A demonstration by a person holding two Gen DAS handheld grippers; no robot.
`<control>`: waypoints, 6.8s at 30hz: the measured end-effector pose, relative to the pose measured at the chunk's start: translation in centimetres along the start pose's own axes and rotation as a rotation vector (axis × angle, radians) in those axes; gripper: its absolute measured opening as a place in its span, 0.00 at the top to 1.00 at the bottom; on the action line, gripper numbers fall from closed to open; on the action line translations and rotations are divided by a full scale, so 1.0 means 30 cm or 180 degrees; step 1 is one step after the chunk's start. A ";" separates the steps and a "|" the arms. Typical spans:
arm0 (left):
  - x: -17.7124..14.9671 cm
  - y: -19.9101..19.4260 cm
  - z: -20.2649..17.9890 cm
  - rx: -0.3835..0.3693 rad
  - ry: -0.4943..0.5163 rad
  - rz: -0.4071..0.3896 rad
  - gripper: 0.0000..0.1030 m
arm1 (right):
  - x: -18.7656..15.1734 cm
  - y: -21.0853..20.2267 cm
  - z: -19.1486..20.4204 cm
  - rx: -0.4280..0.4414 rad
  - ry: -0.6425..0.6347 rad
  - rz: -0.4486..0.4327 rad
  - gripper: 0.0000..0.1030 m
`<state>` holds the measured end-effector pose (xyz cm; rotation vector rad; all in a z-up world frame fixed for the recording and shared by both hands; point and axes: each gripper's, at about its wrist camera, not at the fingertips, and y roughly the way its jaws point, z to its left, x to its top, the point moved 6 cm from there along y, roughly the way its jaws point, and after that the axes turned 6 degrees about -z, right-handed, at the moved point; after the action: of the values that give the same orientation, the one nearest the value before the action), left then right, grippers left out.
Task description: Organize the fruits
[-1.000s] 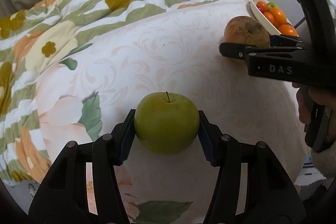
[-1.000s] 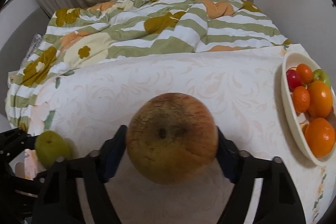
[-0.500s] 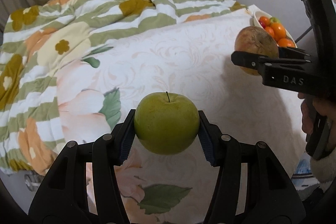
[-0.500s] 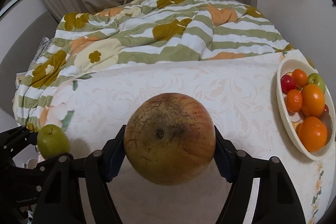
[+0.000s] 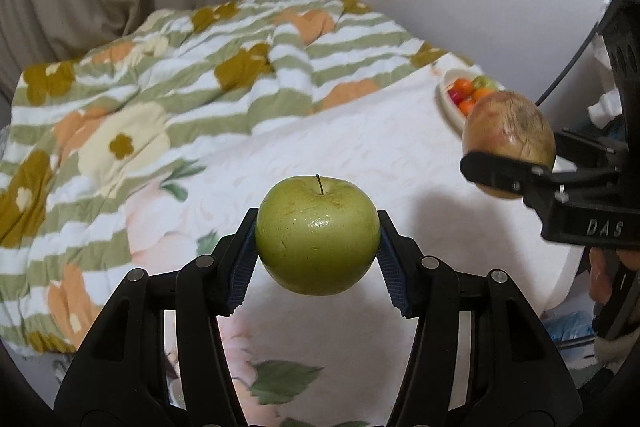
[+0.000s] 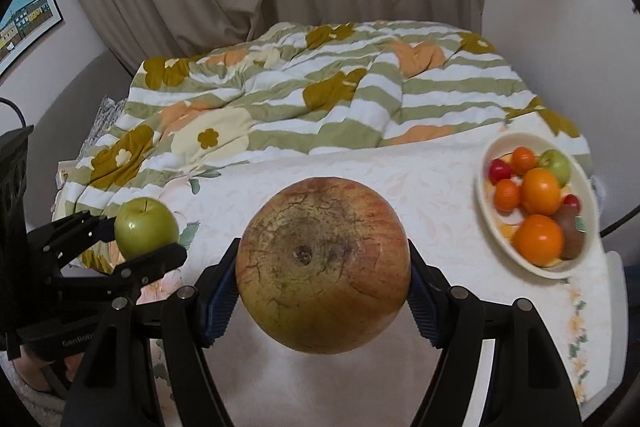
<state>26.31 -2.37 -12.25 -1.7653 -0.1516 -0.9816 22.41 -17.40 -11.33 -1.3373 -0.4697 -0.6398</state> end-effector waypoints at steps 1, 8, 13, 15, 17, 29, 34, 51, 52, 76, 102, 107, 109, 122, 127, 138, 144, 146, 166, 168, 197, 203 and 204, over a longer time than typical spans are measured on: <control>0.014 -0.007 -0.021 -0.0021 0.0013 -0.0026 0.39 | 0.001 -0.018 -0.009 -0.0004 0.0013 -0.0009 0.33; 0.092 -0.034 -0.161 -0.0088 -0.0015 -0.0129 0.39 | 0.010 -0.145 -0.148 -0.0066 0.0133 -0.0087 0.33; 0.163 -0.020 -0.278 -0.0007 -0.0071 -0.0221 0.39 | 0.035 -0.204 -0.304 -0.0050 0.0128 -0.0112 0.33; 0.199 -0.006 -0.333 -0.0016 -0.0181 -0.0264 0.39 | 0.046 -0.223 -0.360 -0.0045 0.0086 -0.0117 0.33; 0.227 0.016 -0.385 -0.0003 -0.0243 -0.0282 0.39 | 0.065 -0.239 -0.438 -0.0032 0.0031 -0.0131 0.33; 0.315 0.238 -0.628 0.0204 -0.0482 -0.0175 0.39 | 0.125 -0.191 -0.771 0.0139 -0.0175 -0.0014 0.33; 0.332 0.341 -0.675 0.0228 -0.0579 -0.0058 0.39 | 0.140 -0.139 -0.849 0.0205 -0.0209 0.0061 0.33; 0.295 0.638 -0.721 -0.0087 -0.0646 0.0373 0.39 | 0.116 -0.041 -1.001 0.0061 0.0125 0.0211 0.33; 0.292 0.646 -0.723 -0.0112 -0.0654 0.0386 0.39 | 0.115 -0.037 -1.005 0.0051 0.0144 0.0213 0.33; 0.305 0.505 -0.655 0.0052 -0.0653 0.0098 0.00 | 0.149 0.000 -0.989 0.0116 0.0106 0.0135 0.33; 0.110 0.387 -0.607 0.0512 -0.1091 0.0224 0.00 | 0.162 0.176 -1.052 0.0326 -0.0152 -0.0190 0.02; 0.103 0.379 -0.613 0.0509 -0.1136 0.0199 0.00 | 0.155 0.174 -1.032 0.0243 -0.0319 -0.0177 0.01; 0.105 0.374 -0.611 0.0524 -0.1121 0.0194 0.00 | 0.159 0.161 -1.027 0.0220 -0.0346 -0.0194 0.01; 0.184 0.193 -0.560 0.0647 -0.0946 -0.0116 0.00 | 0.197 -0.054 -0.964 0.0067 -0.0310 -0.0400 0.01; 0.215 0.002 -0.521 0.0734 -0.0913 -0.0420 0.00 | 0.223 -0.235 -0.858 -0.0016 -0.0310 -0.0620 0.01; 0.165 -0.348 -0.442 0.1143 -0.0792 -0.0847 0.00 | 0.189 -0.504 -0.566 -0.0074 -0.0303 -0.0861 0.01; 0.098 -0.446 -0.410 0.1293 -0.0834 -0.0887 0.00 | 0.110 -0.522 -0.455 -0.0093 -0.0299 -0.0804 0.01; 0.080 -0.455 -0.406 0.1288 -0.0855 -0.0864 0.00 | 0.085 -0.517 -0.435 -0.0097 -0.0303 -0.0771 0.01; 0.062 -0.460 -0.413 0.1271 -0.0824 -0.0893 0.00 | 0.060 -0.531 -0.401 -0.0280 -0.0392 -0.0819 0.01; 0.072 -0.454 -0.414 0.1275 -0.0811 -0.0893 0.00 | 0.062 -0.530 -0.401 -0.0283 -0.0389 -0.0818 0.01; 0.080 -0.453 -0.408 0.1352 -0.0764 -0.0943 0.00 | 0.069 -0.505 -0.422 -0.0317 -0.0405 -0.0820 0.01; 0.083 -0.465 -0.408 0.1351 -0.0754 -0.0955 0.00 | 0.071 -0.503 -0.421 -0.0320 -0.0404 -0.0807 0.01; 0.084 -0.467 -0.405 0.1344 -0.0765 -0.0964 0.00 | 0.071 -0.503 -0.423 -0.0320 -0.0407 -0.0811 0.01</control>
<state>13.97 -7.34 0.92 -1.4837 -0.7434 -0.8662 13.34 -31.78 -1.11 -1.4314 -0.7278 -0.7987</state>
